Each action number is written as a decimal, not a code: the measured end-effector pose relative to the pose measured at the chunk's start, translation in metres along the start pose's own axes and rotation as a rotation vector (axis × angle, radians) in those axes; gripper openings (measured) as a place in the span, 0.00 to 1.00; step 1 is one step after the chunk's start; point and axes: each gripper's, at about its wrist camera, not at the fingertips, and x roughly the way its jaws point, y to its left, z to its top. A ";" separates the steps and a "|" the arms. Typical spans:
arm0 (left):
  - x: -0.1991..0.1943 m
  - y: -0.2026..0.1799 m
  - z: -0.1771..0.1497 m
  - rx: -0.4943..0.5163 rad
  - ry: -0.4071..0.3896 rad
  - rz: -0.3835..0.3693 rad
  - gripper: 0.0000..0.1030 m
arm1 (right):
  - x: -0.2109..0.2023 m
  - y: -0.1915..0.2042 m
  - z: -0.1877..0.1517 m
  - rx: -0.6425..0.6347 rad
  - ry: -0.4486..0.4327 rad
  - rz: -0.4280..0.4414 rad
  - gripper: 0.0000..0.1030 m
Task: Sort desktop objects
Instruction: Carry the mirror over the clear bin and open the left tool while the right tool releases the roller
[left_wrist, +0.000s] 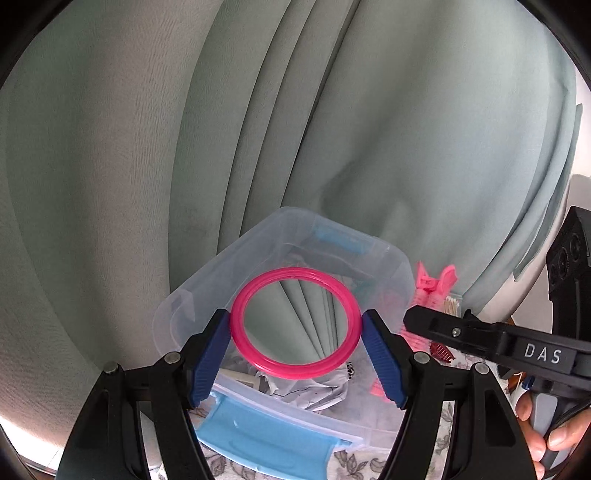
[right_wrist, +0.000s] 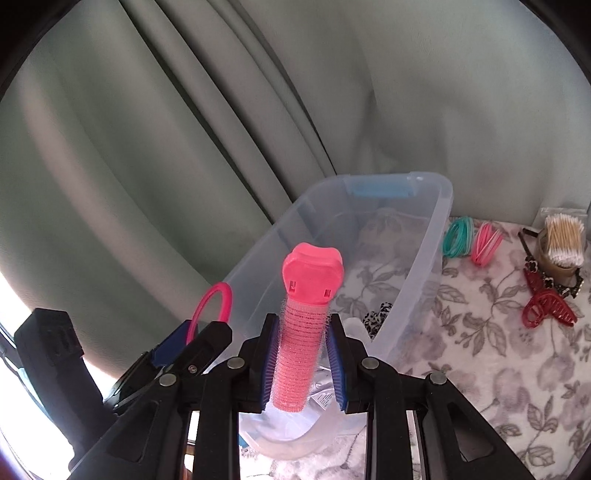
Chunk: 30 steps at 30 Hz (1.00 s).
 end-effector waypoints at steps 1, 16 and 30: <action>0.002 0.001 -0.001 -0.001 0.003 0.001 0.71 | 0.003 0.000 -0.001 0.000 0.006 0.000 0.27; 0.018 -0.005 -0.005 0.000 0.050 0.001 0.71 | 0.017 -0.014 -0.004 0.025 0.033 -0.024 0.30; 0.018 -0.011 -0.005 -0.008 0.073 0.002 0.71 | 0.002 -0.008 -0.005 -0.004 0.014 -0.009 0.51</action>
